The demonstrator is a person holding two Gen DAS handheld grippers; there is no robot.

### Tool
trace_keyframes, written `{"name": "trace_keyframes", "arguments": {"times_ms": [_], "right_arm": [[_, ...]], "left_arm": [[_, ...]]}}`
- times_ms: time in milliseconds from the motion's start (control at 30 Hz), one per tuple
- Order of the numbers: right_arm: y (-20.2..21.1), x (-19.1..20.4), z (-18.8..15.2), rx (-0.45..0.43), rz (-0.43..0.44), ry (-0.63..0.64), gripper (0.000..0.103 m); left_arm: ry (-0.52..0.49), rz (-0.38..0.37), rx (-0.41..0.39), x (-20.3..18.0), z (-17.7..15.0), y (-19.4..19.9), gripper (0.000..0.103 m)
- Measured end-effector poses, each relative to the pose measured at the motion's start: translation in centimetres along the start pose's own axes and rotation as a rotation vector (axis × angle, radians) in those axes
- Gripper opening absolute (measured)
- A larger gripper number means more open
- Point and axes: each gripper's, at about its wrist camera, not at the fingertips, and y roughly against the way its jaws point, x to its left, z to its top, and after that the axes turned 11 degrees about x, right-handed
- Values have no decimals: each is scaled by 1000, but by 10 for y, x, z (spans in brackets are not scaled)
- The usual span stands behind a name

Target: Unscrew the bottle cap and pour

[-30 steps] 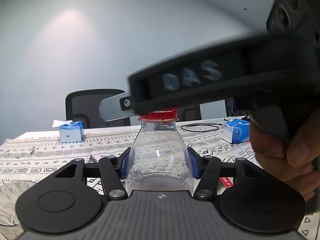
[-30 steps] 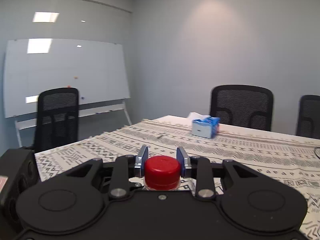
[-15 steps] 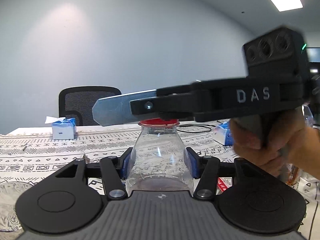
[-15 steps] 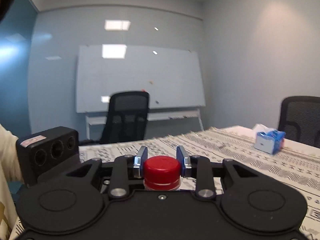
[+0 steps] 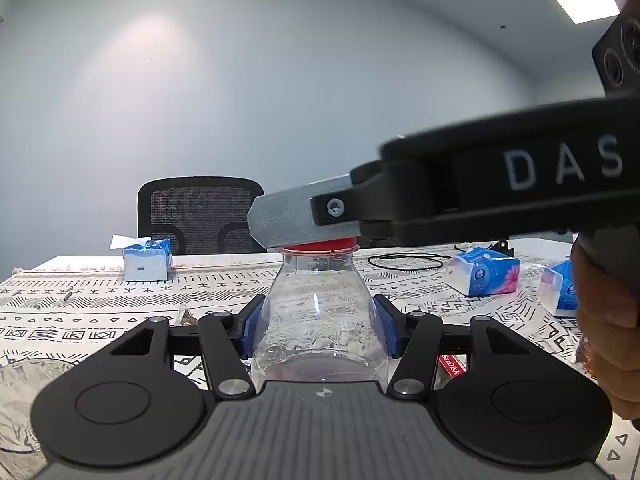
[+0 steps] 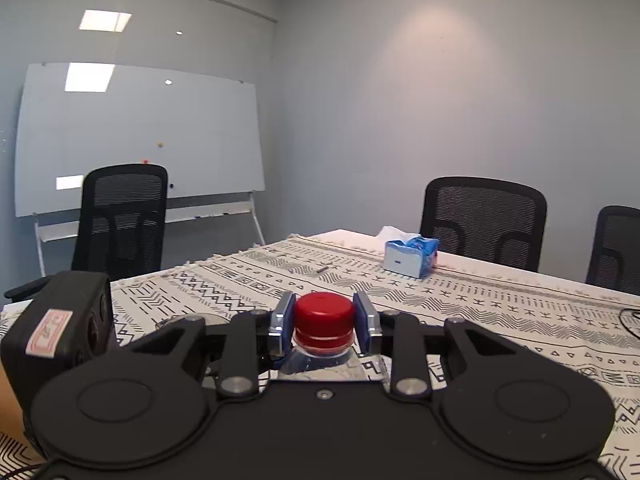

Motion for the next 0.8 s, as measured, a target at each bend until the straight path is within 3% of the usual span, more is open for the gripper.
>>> {"name": "trace_keyframes", "arguments": {"times_ms": [300,533,633,700,800], "right_arm": [[-4,-20,-5,-23,159,57,32],[-9,-56,-9,-70,410,147,32],[-10,-65,-3,-56,466,159,32],[-7,-60,1,-43,444,157,33],[3,-33,2,-35,272,131,33]], "left_arm": [[4,-14,13,6,1,0,52],[-22,-34,17,3,2,4,52],[-20,-37,18,3,2,4,53],[-15,-30,17,4,2,3,53],[-6,-7,13,4,1,2,53]]}}
